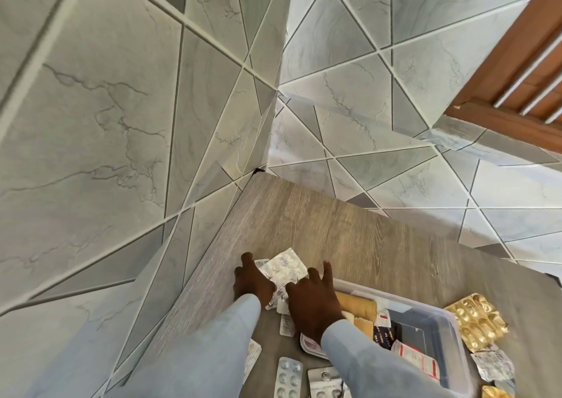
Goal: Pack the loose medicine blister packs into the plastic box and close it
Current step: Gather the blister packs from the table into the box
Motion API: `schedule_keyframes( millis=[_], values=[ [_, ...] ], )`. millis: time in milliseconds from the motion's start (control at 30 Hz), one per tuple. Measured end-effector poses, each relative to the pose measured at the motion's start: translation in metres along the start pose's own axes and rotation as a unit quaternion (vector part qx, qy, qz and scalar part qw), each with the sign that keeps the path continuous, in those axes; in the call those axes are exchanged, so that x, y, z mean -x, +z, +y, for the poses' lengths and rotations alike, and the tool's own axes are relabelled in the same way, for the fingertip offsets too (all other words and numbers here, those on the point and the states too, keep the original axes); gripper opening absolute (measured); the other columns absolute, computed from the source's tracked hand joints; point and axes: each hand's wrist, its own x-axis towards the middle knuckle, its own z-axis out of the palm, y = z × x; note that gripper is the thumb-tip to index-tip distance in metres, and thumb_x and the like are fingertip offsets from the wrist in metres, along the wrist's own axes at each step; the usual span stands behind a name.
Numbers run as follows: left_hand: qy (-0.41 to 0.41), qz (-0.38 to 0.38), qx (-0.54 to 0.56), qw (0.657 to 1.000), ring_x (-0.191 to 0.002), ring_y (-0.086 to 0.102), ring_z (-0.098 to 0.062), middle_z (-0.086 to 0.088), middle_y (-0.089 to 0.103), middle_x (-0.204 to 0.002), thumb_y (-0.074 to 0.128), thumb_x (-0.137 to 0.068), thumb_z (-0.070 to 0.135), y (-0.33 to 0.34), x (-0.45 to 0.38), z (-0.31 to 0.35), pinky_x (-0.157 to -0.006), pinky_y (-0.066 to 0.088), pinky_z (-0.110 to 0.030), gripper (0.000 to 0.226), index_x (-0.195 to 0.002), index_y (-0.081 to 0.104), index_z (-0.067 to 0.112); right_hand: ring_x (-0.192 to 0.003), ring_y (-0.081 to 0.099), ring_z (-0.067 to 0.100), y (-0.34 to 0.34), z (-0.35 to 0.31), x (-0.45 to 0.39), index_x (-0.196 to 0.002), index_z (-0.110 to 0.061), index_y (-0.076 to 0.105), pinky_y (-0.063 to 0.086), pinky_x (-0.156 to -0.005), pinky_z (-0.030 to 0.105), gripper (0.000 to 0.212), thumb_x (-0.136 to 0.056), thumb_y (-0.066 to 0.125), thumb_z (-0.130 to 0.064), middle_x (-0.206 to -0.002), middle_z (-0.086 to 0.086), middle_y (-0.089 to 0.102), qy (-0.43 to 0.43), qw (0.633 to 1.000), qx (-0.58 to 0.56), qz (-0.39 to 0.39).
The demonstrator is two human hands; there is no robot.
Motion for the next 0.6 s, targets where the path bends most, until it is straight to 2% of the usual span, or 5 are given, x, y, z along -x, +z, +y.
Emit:
schedule_keyframes(
  millis=[167, 267, 433, 500, 600],
  values=[
    [-0.025, -0.021, 0.097, 0.995, -0.093, 0.064, -0.027, -0.006, 0.066, -0.109, 0.070, -0.071, 0.006, -0.010, -0.002, 0.006, -0.058, 0.048, -0.027, 0.045, -0.111, 0.056, 0.017, -0.127, 0.040, 0.031, -0.002, 0.001, -0.001, -0.109, -0.018, 0.061, -0.005, -0.112, 0.062, 0.027, -0.091, 0.042, -0.025, -0.115, 0.008, 0.064, 0.013, 0.999, -0.049, 0.005],
    [-0.046, -0.061, 0.211, 0.974, -0.075, 0.068, -0.026, -0.014, 0.073, -0.089, 0.069, -0.072, 0.002, -0.023, -0.010, 0.009, -0.069, 0.058, -0.037, 0.015, -0.085, 0.070, 0.009, -0.124, 0.044, 0.027, -0.008, 0.006, -0.001, -0.113, -0.020, 0.060, 0.002, -0.115, 0.056, 0.031, -0.094, 0.038, -0.033, -0.115, 0.006, 0.064, 0.044, 0.992, -0.110, 0.041],
    [-0.023, -0.106, 0.354, 0.929, -0.065, 0.064, -0.025, -0.015, 0.066, -0.080, 0.057, -0.080, -0.017, -0.057, -0.005, 0.027, -0.059, 0.053, -0.031, 0.026, -0.097, 0.065, 0.001, -0.104, 0.061, 0.026, -0.021, 0.029, 0.007, -0.109, -0.022, 0.063, 0.036, -0.103, 0.046, 0.027, -0.087, 0.050, -0.031, -0.102, 0.002, 0.070, 0.097, 0.955, -0.228, 0.161],
    [0.006, -0.125, 0.332, 0.935, -0.067, 0.065, -0.026, -0.015, 0.068, -0.083, 0.059, -0.079, -0.015, -0.063, 0.007, 0.041, -0.060, 0.052, -0.029, 0.029, -0.097, 0.065, 0.006, -0.091, 0.064, 0.026, -0.025, 0.044, 0.017, -0.104, -0.020, 0.063, 0.047, -0.087, 0.039, 0.021, -0.084, 0.056, -0.022, -0.097, 0.003, 0.069, 0.114, 0.917, -0.311, 0.222],
    [0.068, -0.192, 0.275, 0.939, -0.075, 0.066, -0.027, -0.015, 0.070, -0.090, 0.064, -0.074, -0.014, -0.051, 0.035, 0.067, -0.070, 0.049, -0.034, 0.036, -0.102, 0.066, 0.009, -0.080, 0.055, 0.016, -0.031, 0.081, 0.045, -0.097, -0.020, 0.057, 0.039, -0.070, 0.017, 0.019, -0.084, 0.055, -0.007, -0.094, 0.001, 0.061, 0.176, 0.813, -0.464, 0.305]
  ],
)
